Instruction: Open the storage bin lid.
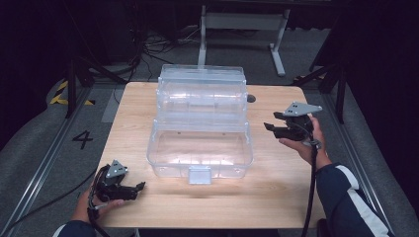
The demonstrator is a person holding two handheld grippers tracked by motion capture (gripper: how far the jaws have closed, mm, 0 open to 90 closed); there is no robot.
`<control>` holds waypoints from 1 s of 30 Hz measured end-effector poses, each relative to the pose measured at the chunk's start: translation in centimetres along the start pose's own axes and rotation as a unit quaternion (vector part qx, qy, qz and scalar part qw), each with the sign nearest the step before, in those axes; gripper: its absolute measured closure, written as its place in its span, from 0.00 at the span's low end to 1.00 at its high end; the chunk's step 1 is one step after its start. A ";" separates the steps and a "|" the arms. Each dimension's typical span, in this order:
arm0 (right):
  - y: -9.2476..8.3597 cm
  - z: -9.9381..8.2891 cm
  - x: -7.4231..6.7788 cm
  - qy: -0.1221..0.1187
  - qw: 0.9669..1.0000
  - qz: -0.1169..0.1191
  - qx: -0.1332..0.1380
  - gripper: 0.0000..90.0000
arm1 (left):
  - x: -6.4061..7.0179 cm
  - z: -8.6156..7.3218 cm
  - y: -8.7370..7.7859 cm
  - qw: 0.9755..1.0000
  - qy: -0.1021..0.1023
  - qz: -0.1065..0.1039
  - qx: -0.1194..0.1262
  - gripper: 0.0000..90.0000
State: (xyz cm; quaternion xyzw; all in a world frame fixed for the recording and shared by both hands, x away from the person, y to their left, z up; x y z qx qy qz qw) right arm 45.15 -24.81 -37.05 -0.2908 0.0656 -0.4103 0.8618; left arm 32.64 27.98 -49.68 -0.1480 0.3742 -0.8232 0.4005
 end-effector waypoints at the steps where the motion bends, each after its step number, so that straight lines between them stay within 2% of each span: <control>1: -0.1 -0.3 -0.1 -0.005 1.000 -0.004 -0.003 0.50 | 0.0 0.0 0.0 1.000 -0.001 0.000 -0.001 0.11; 8: -0.6 -2.0 -0.1 -0.010 1.000 -0.022 -0.017 0.45 | 0.0 0.0 0.0 1.000 0.000 0.000 -0.001 0.11; 14: -1.1 -3.5 0.0 -0.002 1.000 -0.015 -0.021 0.40 | 0.0 0.0 0.0 1.000 -0.001 0.001 -0.001 0.11; 18: -1.4 -4.9 0.0 -0.003 0.999 -0.024 -0.031 0.40 | 0.0 0.0 0.0 1.000 -0.002 0.001 0.000 0.11; 30: -2.4 -9.5 -0.2 0.026 0.997 -0.034 -0.057 0.37 | 0.0 0.0 0.0 1.000 -0.004 0.002 0.000 0.11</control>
Point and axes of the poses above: each handheld gripper's, and its own axes: y roughly forward along the jaws, z roughly out of its top, x roughly to its right, the point moved 2 cm from there along y, roughly forward along the jaws, and after that the axes turned 5 degrees about y, right-handed, at the moved point
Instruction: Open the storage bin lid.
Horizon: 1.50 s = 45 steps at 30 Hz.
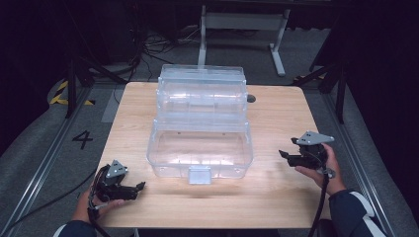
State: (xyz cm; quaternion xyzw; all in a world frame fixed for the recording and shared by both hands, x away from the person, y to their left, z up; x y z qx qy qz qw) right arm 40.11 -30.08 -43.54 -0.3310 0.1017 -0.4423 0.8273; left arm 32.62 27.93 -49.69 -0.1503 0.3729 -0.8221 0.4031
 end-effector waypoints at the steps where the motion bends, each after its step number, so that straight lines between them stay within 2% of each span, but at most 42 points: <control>1: 0.0 -0.3 0.0 0.003 1.000 0.001 -0.003 0.36 | 0.0 0.0 0.0 1.000 0.000 0.000 0.000 0.11; 4: 0.0 -1.1 -0.1 0.010 1.000 0.004 -0.012 0.33 | 0.0 0.0 0.0 1.000 0.001 0.000 0.000 0.11; 8: 0.1 -2.0 -0.3 0.018 1.000 -0.006 -0.018 0.31 | 0.0 0.0 0.0 1.000 0.001 0.000 0.000 0.11; 20: 0.3 -6.1 -1.7 0.026 0.999 0.007 -0.046 0.30 | -0.1 0.0 0.0 1.000 0.002 -0.002 -0.001 0.11; 25: -0.3 -7.4 -2.0 0.044 0.998 0.021 -0.038 0.29 | -0.1 0.0 0.0 1.000 0.003 -0.003 -0.001 0.11; 28: -0.6 -8.2 -1.8 0.076 0.996 0.036 -0.030 0.26 | -0.1 0.0 0.0 1.000 0.003 -0.003 -0.001 0.11; 29: -0.6 -8.5 -1.6 0.095 0.994 0.041 -0.024 0.25 | -0.1 0.0 0.0 1.000 0.003 -0.003 -0.001 0.11; 45: -0.6 -8.7 -1.7 0.097 0.994 0.037 -0.019 0.24 | -0.1 0.0 0.0 1.000 0.003 -0.004 -0.002 0.10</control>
Point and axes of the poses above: each handheld gripper's, and its own axes: y roughly forward along the jaws, z roughly out of its top, x roughly to its right, the point moved 2 cm from there along y, roughly forward along the jaws, and after that the axes turned 5 degrees about y, right-handed, at the moved point
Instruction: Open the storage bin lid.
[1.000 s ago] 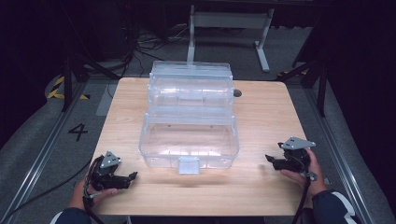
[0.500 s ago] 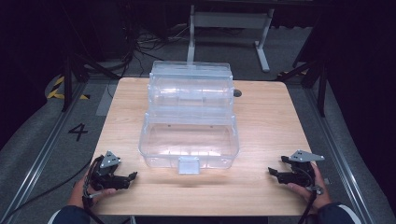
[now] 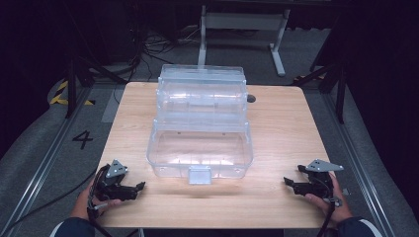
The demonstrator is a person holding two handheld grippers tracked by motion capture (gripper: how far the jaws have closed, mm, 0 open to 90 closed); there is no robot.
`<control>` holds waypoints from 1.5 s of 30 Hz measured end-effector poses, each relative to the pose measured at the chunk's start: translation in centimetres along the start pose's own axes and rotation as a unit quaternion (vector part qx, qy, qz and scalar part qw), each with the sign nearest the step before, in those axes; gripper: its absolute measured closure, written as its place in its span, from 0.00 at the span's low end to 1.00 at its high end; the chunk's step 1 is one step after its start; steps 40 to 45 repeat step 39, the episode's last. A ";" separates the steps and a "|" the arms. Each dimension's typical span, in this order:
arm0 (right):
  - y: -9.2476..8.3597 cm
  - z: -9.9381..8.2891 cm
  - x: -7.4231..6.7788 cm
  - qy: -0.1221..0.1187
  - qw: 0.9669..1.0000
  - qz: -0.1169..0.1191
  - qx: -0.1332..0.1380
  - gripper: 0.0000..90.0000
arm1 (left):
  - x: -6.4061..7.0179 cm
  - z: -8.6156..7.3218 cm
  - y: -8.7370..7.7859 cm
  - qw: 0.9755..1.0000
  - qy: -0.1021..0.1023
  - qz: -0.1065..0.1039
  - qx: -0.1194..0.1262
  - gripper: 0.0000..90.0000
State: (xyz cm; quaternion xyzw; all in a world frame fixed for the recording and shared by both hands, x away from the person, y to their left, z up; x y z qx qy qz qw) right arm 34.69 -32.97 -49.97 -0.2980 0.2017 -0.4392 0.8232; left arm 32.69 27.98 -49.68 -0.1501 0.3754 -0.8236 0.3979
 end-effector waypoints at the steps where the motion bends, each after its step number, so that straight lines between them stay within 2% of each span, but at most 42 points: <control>1: 0.0 0.0 0.0 0.000 1.000 0.000 0.000 0.24 | 0.0 0.0 0.0 1.000 0.001 0.002 -0.001 0.10; 16: 0.1 0.0 0.0 -0.001 1.000 0.001 0.000 0.23 | -0.1 0.1 0.1 1.000 -0.001 0.002 -0.001 0.10; 31: 0.1 0.1 0.1 -0.003 1.000 0.004 0.000 0.23 | -0.4 0.3 0.4 1.000 -0.004 0.007 -0.015 0.01; 45: 0.1 0.1 0.1 -0.003 1.000 0.004 0.000 0.23 | -0.4 0.3 0.4 1.000 -0.004 0.008 -0.016 0.00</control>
Point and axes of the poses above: each handheld gripper's, and its own axes: y roughly forward along the jaws, z roughly out of its top, x roughly to its right, the point moved 2 cm from there along y, roughly forward along the jaws, and after that the axes turned 5 degrees about y, right-handed, at the moved point
